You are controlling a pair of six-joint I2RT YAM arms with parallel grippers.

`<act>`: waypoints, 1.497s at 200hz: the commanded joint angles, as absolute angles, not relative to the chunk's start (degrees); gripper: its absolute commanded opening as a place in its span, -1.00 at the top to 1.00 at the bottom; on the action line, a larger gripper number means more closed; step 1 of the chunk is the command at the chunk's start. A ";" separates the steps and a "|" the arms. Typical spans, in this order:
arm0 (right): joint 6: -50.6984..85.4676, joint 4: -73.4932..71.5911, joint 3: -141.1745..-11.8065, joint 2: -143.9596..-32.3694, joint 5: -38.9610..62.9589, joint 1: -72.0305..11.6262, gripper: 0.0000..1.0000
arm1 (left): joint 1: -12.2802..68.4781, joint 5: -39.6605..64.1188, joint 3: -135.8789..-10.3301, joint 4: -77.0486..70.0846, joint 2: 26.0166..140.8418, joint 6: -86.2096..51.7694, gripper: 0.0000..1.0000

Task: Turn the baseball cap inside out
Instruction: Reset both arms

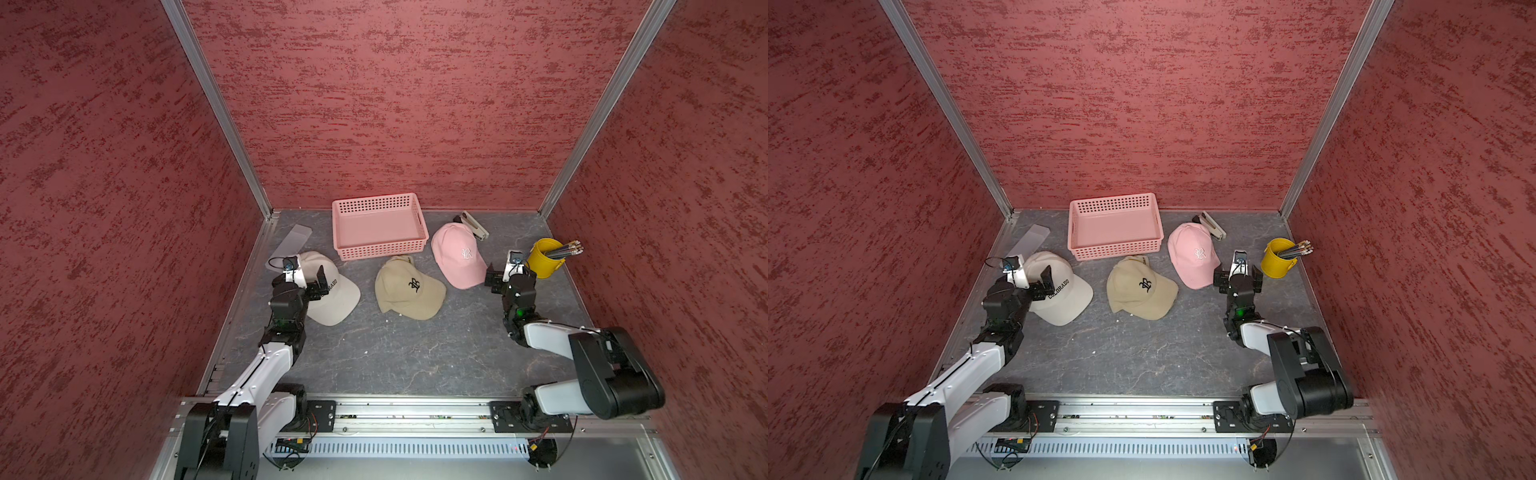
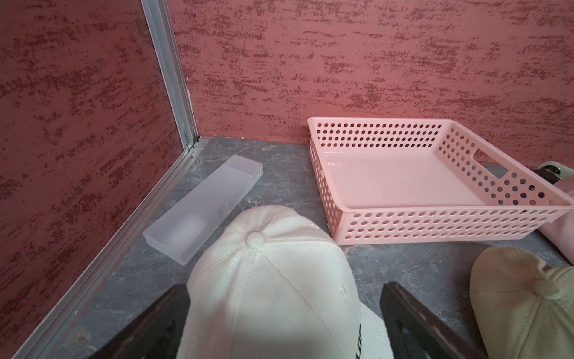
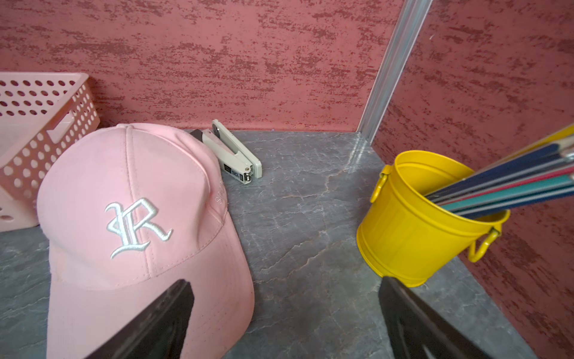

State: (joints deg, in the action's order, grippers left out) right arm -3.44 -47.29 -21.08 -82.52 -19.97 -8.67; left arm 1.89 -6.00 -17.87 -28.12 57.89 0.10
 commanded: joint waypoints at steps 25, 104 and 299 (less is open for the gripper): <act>-4.75 -61.66 -16.72 -85.64 -16.75 -8.35 -0.96 | 1.58 -2.15 -15.79 -40.05 64.31 1.83 -0.99; -4.54 -62.64 -16.13 -85.73 -16.79 -8.35 -0.97 | 1.21 -0.23 -13.02 -52.27 71.87 2.20 -0.99; -4.70 -61.12 -16.83 -85.69 -15.91 -8.31 -0.97 | -1.25 4.41 -14.22 -64.88 87.54 1.91 -0.99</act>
